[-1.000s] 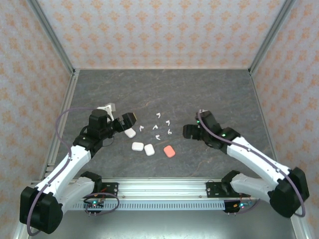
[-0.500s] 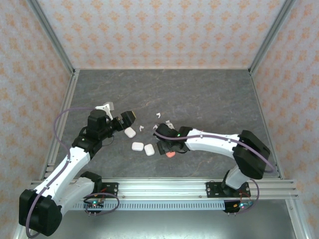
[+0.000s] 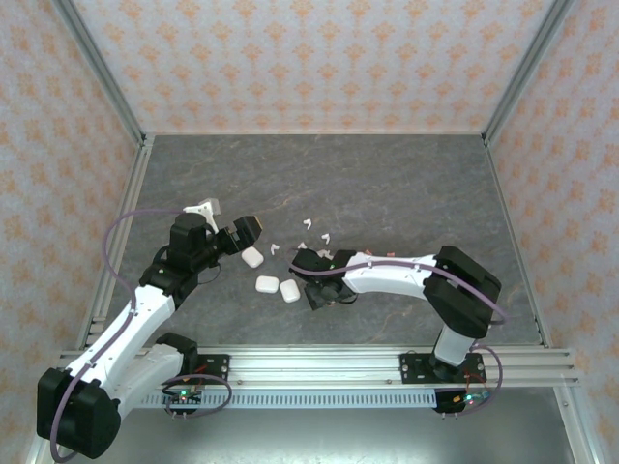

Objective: Insert wireless bluetooth earbuds into charging case

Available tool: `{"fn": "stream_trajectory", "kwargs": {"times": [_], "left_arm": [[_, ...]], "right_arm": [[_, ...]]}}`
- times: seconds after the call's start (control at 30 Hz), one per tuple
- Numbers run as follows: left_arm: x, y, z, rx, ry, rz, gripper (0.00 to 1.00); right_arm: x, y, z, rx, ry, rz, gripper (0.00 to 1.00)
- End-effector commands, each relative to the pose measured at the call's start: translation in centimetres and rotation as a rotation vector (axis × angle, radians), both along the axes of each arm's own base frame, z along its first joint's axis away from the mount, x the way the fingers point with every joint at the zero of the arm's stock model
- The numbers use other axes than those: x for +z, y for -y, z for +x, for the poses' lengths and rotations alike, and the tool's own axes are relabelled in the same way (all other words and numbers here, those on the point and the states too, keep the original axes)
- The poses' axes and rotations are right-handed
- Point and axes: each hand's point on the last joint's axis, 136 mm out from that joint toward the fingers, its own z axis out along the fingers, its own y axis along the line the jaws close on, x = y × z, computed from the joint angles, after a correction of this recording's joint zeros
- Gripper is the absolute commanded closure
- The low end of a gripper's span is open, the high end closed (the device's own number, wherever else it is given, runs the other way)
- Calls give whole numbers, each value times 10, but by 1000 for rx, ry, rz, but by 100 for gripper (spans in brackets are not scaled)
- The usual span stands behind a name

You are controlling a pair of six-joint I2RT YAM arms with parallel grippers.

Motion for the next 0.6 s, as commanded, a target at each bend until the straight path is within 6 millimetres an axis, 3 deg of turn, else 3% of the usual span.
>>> {"fn": "stream_trajectory", "kwargs": {"times": [0.0, 0.57], "left_arm": [[0, -3, -2, 6, 5, 28, 0], [3, -2, -2, -1, 9, 26, 0]], "right_arm": [[-3, 4, -5, -11, -20, -23, 38], [-19, 19, -14, -24, -44, -63, 43]]}}
